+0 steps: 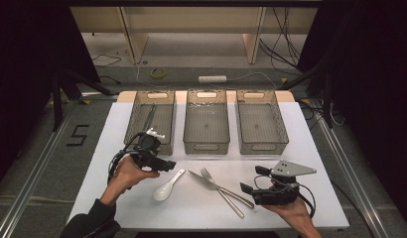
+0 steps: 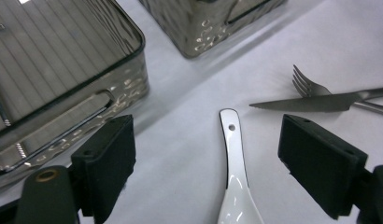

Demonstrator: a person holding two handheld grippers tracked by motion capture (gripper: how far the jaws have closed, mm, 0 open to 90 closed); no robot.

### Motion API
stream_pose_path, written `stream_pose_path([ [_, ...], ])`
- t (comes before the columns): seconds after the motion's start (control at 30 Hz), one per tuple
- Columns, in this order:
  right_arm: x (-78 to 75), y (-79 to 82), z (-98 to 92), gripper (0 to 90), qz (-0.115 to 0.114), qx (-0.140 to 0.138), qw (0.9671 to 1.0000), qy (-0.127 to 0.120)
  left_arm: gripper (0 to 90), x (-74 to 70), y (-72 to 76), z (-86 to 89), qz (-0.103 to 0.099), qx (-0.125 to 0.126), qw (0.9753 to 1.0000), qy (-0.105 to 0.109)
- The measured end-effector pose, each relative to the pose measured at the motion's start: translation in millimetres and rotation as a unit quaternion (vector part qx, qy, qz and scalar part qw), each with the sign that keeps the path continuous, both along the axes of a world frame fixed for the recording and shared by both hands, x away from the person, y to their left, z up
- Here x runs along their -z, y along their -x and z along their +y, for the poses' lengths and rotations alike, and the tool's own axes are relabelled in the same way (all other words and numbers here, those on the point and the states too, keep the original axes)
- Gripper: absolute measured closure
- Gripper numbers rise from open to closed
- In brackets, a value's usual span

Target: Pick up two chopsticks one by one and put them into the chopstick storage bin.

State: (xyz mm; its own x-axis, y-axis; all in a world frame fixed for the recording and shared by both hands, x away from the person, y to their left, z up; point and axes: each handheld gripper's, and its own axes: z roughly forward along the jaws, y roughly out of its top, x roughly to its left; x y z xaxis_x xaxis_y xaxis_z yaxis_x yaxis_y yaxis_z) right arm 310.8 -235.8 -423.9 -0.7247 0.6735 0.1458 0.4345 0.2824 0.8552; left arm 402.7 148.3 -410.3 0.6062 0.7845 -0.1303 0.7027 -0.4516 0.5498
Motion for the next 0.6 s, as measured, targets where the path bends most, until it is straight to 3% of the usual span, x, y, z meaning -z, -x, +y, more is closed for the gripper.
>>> stream_pose_path([
  [0.3,0.9,-0.4,-2.1,19.8,0.002,0.003,1.0000,-0.003,16.8,3.5,6.3,-9.1,0.008,0.018,0.9997,-0.015],
  [0.6,1.2,-0.1,0.1,19.8,0.002,0.000,1.0000,0.000,15.6,13.4,11.9,-17.7,0.024,0.039,0.9980,-0.043],
])
